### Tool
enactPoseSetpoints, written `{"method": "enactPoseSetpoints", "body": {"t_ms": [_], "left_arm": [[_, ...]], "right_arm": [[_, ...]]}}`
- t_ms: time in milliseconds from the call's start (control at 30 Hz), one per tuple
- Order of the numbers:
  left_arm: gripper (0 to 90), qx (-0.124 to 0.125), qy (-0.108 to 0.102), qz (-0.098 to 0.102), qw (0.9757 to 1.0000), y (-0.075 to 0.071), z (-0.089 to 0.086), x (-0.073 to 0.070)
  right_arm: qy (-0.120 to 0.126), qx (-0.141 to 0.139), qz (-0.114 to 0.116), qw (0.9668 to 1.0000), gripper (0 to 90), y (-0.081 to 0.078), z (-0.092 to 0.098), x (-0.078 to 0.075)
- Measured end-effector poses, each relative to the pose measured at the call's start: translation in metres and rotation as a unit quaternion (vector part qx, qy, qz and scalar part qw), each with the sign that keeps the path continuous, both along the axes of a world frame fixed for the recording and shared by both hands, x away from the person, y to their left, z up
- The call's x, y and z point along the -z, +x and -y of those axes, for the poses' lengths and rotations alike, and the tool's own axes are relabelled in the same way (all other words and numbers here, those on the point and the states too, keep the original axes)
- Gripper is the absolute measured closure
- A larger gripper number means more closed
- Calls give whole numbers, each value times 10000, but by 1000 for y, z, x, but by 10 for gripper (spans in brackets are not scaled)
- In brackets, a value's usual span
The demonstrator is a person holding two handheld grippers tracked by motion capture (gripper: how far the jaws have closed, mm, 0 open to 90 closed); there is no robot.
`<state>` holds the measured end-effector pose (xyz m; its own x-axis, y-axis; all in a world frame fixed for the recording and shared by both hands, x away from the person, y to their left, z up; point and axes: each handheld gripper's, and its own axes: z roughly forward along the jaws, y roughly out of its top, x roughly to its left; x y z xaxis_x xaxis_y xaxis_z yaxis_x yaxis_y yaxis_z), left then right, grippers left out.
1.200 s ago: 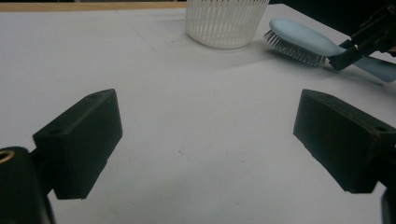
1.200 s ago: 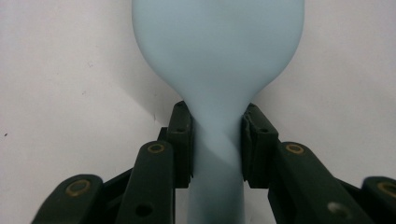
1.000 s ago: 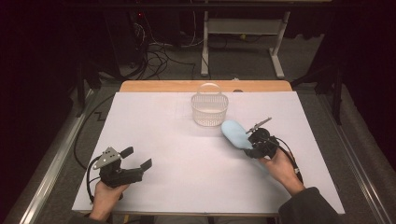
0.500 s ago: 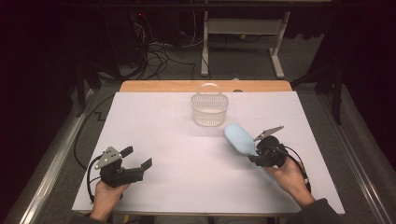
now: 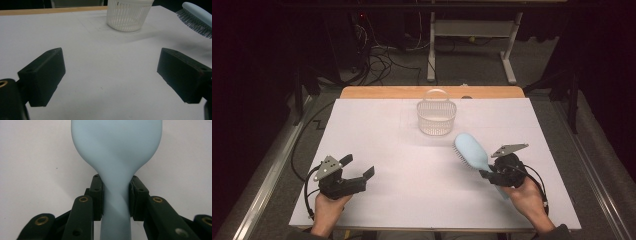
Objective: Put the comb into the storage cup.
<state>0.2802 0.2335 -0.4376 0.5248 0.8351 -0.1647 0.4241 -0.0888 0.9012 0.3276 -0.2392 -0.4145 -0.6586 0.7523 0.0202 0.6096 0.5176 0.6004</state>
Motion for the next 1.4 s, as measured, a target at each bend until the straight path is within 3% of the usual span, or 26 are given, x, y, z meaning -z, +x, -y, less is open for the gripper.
{"method": "enactPoseSetpoints", "body": {"t_ms": [300, 433, 733, 1400], "left_arm": [[70, 152, -37, 214, 9996, -4, 11, -11], [70, 212, -90, 357, 9991, -7, 17, -15], [70, 495, -112, 404, 9979, -8, 33, -20], [70, 1037, -94, 426, 9937, -5, 64, -29]], "right_arm": [[177, -95, 77, 9998, 699, -11, -5, 3], [262, -151, 214, 9993, 699, -14, -7, 0], [418, -264, 404, 9980, 699, -21, -12, -5], [651, -434, 340, 9964, 699, -32, -24, 0]]}}
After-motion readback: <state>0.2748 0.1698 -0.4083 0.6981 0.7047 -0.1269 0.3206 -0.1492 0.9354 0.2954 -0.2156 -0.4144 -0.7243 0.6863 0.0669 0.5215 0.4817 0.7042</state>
